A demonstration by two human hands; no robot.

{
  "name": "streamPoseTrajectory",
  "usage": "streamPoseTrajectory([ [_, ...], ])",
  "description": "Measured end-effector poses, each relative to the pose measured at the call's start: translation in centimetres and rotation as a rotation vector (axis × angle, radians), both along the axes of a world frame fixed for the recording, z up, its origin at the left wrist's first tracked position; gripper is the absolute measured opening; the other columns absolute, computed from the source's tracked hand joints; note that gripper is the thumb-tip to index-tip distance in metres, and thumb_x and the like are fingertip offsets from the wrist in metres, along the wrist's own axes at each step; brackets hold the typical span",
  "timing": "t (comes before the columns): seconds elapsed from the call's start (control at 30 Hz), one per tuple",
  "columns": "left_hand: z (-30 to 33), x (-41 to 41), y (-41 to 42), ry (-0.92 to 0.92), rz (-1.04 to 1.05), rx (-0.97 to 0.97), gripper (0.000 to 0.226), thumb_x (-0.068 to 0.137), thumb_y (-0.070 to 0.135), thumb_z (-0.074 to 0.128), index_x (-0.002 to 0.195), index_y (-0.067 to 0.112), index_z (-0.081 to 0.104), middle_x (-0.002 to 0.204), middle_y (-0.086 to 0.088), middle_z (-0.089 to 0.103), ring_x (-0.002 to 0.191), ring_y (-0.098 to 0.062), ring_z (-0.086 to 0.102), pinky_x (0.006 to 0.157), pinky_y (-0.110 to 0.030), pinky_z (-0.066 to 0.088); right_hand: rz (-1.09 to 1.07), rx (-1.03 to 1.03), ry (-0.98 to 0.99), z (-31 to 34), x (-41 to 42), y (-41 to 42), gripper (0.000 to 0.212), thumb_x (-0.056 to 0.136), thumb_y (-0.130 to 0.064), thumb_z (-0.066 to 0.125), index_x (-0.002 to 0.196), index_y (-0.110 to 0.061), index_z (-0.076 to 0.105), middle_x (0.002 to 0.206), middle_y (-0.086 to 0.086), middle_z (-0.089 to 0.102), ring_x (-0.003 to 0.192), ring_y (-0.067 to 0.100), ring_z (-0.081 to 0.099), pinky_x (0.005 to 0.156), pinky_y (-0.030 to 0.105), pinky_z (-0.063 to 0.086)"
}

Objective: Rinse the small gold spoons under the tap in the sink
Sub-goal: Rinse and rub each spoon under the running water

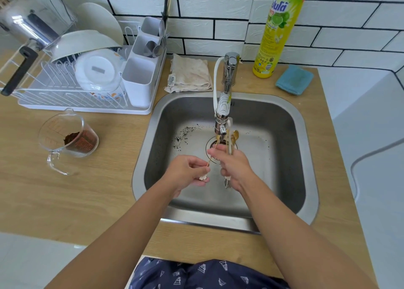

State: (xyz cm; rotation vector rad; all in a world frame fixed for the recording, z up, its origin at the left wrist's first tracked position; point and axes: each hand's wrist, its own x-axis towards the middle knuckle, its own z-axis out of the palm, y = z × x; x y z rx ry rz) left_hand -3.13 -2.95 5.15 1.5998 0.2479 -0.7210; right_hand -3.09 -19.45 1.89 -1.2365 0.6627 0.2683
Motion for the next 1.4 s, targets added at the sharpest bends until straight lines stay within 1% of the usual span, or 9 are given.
streamPoseTrajectory([
  [0.17,0.1,0.5,-0.1,0.018,-0.039,-0.011,0.014,0.084,0.002,0.076,0.097,0.000,0.070,0.078,-0.011,0.067,0.070,-0.026,0.075,0.059,-0.028,0.061,-0.051,0.010,-0.038,0.3,1.1,-0.9,0.015,0.081,-0.020,0.086,0.094,-0.022,0.077,0.068,-0.003,0.046,0.041,0.006,0.027,0.039,0.021,0.025],
  [0.3,0.0,0.7,0.5,0.071,-0.122,0.017,0.017,0.084,0.005,0.077,0.098,-0.001,0.070,0.081,-0.013,0.068,0.074,-0.030,0.075,0.060,-0.029,0.060,-0.055,-0.059,-0.084,0.4,0.8,-0.8,0.024,0.081,-0.019,0.086,0.100,-0.023,0.071,0.065,-0.010,0.062,0.040,0.000,0.040,0.039,0.019,0.029],
  [0.47,-0.1,0.3,1.3,0.122,-0.193,0.038,0.020,0.083,0.005,0.078,0.099,-0.002,0.068,0.083,-0.015,0.064,0.075,-0.032,0.075,0.062,-0.030,0.060,-0.062,-0.133,-0.079,0.6,1.1,-0.1,0.012,0.095,-0.031,0.072,0.096,-0.019,0.074,0.081,0.000,0.080,0.042,0.004,0.035,0.038,0.020,0.027],
  [0.6,0.0,0.2,1.6,0.114,-0.200,0.044,0.023,0.085,0.003,0.075,0.103,-0.006,0.065,0.083,-0.015,0.063,0.073,-0.030,0.075,0.062,-0.029,0.061,0.033,-0.175,-0.077,0.4,1.2,0.2,0.024,0.105,-0.036,0.056,0.105,-0.016,0.069,0.090,-0.004,0.082,0.044,0.009,0.025,0.039,0.022,0.026],
  [0.8,0.1,0.0,1.6,0.117,-0.212,0.047,0.022,0.087,0.005,0.073,0.105,-0.007,0.066,0.087,-0.017,0.063,0.076,-0.030,0.075,0.065,-0.030,0.062,0.046,-0.176,-0.069,0.6,1.0,0.4,0.020,0.099,-0.029,0.063,0.104,-0.012,0.071,0.084,-0.006,0.080,0.047,0.008,0.028,0.040,0.021,0.026],
  [1.03,0.1,0.2,2.1,0.134,-0.213,0.009,0.016,0.091,0.010,0.070,0.103,-0.001,0.068,0.088,-0.008,0.068,0.079,-0.028,0.075,0.073,-0.030,0.062,0.157,-0.110,-0.125,0.4,0.7,-0.3,0.016,0.103,-0.022,0.058,0.117,-0.025,0.066,0.106,-0.003,0.080,0.047,0.009,0.026,0.043,0.023,0.026],
  [1.23,0.2,0.2,2.5,0.265,-0.306,-0.170,0.017,0.101,0.013,0.054,0.111,0.006,0.067,0.079,0.002,0.061,0.075,-0.013,0.065,0.072,-0.027,0.056,0.130,0.088,-0.122,0.4,0.9,-1.1,0.007,0.097,-0.026,0.071,0.096,-0.021,0.067,0.074,0.001,0.052,0.045,0.004,0.026,0.040,0.018,0.025],
  [1.3,0.2,0.3,2.6,0.297,-0.293,-0.216,0.015,0.101,0.013,0.053,0.108,0.007,0.066,0.078,0.002,0.059,0.077,-0.015,0.066,0.069,-0.027,0.055,0.095,0.139,-0.102,0.2,1.0,-1.1,0.017,0.099,-0.030,0.068,0.084,-0.023,0.068,0.072,-0.004,0.059,0.044,0.003,0.024,0.039,0.017,0.022],
  [1.4,-0.2,0.3,2.8,0.329,-0.256,-0.259,0.014,0.101,0.012,0.050,0.104,0.009,0.063,0.073,0.002,0.054,0.068,-0.015,0.062,0.060,-0.026,0.052,0.067,0.235,-0.086,0.0,0.9,-1.4,0.016,0.105,-0.030,0.058,0.100,-0.017,0.067,0.098,-0.002,0.079,0.043,0.003,0.022,0.037,0.016,0.021],
])
